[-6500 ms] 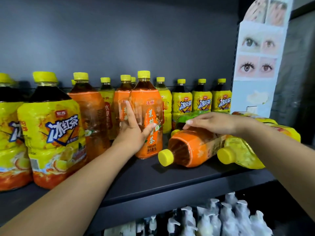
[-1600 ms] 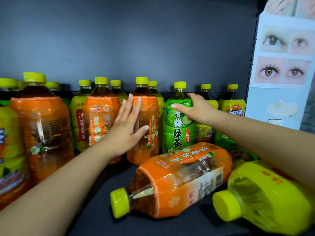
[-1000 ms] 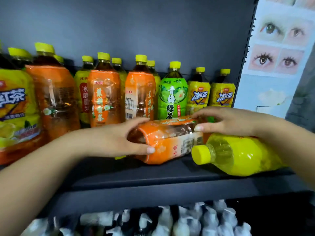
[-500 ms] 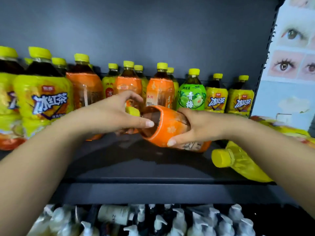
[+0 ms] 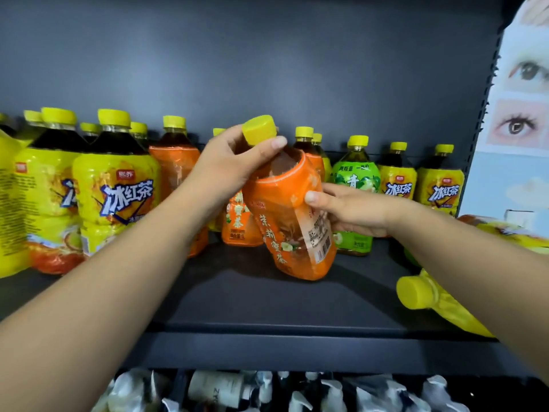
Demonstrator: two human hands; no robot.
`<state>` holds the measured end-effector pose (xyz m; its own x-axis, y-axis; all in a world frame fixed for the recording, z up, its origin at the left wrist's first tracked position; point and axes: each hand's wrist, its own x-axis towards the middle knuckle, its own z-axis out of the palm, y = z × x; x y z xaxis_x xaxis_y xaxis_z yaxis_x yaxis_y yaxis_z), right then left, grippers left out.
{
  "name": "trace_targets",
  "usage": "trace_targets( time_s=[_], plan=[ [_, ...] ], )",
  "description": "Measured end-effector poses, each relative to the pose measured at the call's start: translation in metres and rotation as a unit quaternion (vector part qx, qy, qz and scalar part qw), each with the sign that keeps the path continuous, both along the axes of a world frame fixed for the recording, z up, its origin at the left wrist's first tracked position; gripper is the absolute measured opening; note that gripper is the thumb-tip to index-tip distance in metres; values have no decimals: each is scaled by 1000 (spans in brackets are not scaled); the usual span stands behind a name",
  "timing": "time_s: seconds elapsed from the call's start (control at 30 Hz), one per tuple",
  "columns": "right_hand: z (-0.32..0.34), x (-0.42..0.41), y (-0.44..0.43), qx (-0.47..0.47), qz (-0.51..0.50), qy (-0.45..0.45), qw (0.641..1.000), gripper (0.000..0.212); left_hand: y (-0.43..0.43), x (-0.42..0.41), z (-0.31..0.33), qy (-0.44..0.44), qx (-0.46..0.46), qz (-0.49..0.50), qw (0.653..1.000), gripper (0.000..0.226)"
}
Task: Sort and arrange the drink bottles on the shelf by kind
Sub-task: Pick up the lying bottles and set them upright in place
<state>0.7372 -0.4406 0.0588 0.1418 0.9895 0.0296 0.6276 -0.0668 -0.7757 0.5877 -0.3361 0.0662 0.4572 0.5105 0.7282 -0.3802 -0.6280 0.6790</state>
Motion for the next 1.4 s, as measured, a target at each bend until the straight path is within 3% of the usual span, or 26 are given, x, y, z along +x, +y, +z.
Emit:
trace_targets(
  time_s=[0.07, 0.17, 0.37, 0.5, 0.6, 0.73, 0.8, 1.0, 1.17, 1.27, 1.4],
  plan=[
    [0, 2, -2, -17, -12, 5, 1000, 93, -3, 17, 5, -18, -17, 1, 1000, 5],
    [1, 9, -8, -11, -60, 28, 998, 92, -6, 48, 14, -21, -6, 45, 999, 13],
    [8, 35, -36, 6, -128, 2, 992, 38, -11, 105, 24, 12, -29, 101, 994, 23],
    [12, 50, -72, 10, -156, -71, 985, 42, -23, 134, 23, 18, -34, 125, 991, 25],
    [13, 61, -101, 20, -164, -127, 978, 26, -29, 152, 22, 11, -36, 139, 990, 24],
    [4, 77, -135, -12, -174, -221, 960, 45, -34, 167, 15, -17, -63, 121, 991, 37],
    [-5, 83, -145, -70, -170, -267, 946, 61, -36, 166, 6, -9, -21, 96, 995, 43],
    [-13, 87, -152, -145, -142, -313, 928, 98, -53, 129, -43, 158, 155, 123, 967, 57],
    [-17, 77, -155, -68, -160, -317, 932, 84, -87, 83, -73, 216, 249, 45, 943, 74],
    [-20, 65, -154, -31, -190, -316, 929, 87, -105, 71, -84, 373, 207, -41, 903, 73],
    [-26, 41, -149, -6, -216, -368, 904, 103, -94, 66, -90, 330, 135, -65, 932, 45]
  ],
)
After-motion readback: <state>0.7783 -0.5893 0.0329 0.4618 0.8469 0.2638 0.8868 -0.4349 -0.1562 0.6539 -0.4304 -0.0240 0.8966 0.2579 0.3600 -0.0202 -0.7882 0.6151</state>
